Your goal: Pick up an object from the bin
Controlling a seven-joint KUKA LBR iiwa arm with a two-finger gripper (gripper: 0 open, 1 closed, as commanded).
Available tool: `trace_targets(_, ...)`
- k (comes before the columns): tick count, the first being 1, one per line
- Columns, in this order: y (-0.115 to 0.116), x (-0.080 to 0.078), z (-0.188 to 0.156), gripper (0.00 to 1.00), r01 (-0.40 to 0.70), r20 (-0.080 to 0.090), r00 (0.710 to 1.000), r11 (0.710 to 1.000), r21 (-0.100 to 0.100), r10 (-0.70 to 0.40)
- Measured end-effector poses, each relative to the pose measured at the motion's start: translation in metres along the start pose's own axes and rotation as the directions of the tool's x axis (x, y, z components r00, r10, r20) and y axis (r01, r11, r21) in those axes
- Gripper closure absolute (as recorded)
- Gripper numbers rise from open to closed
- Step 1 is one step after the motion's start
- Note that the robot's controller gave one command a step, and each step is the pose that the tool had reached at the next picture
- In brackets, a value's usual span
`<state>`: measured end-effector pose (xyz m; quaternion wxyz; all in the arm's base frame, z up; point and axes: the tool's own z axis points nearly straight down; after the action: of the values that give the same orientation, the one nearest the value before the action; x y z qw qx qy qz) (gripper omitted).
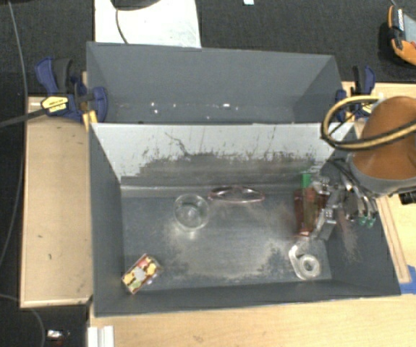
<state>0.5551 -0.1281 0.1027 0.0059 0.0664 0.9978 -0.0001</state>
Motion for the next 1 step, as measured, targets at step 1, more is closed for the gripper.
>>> trace_targets(1, 0.004, -0.0121, 0.012, 1.0, -0.019, -0.026, 1.0, 1.0, -0.004, 0.019)
